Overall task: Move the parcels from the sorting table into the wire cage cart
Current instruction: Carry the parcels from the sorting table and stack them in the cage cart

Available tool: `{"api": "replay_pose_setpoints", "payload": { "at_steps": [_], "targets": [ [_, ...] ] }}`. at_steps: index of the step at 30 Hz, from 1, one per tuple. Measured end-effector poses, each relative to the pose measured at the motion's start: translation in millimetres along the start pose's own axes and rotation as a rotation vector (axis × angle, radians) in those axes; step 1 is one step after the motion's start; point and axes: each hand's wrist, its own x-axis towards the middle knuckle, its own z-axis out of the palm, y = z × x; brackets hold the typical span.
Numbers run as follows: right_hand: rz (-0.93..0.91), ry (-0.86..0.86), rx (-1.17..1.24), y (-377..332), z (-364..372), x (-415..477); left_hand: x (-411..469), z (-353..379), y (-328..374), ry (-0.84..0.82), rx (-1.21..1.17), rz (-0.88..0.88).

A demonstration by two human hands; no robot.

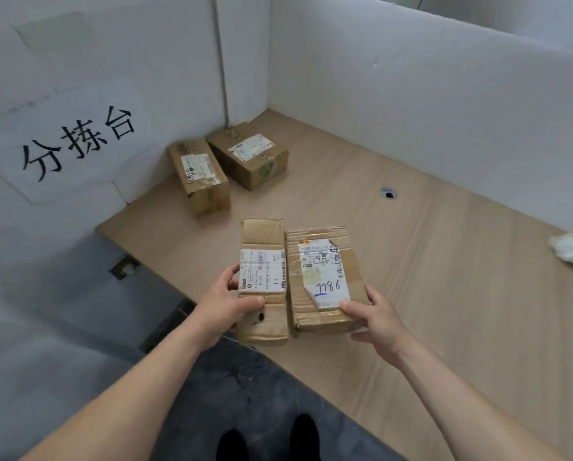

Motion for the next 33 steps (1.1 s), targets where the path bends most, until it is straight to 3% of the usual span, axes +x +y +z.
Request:
{"api": "replay_pose_setpoints", "payload": {
  "at_steps": [8, 12, 21, 33],
  "targets": [
    [0.118, 0.035, 0.059, 38.7, -26.6, 38.0, 23.6, 32.4, -33.4, 0.027, 0.032, -0.206],
    [0.115, 0.015, 0.019, 34.9, -33.7, 53.4, 32.9, 36.1, -35.7, 0.034, 0.004, -0.227],
    [0.059, -0.154, -0.08, 23.3, -43.5, 70.1, 42.5, 38.0, -31.7, -0.012, -0.011, -0.209],
    [0.021, -0.096, -0.055, -13.2, -37.0, 65.4, 38.1, 25.6, 0.7, -0.022, 0.086, -0.037]
  ]
}}
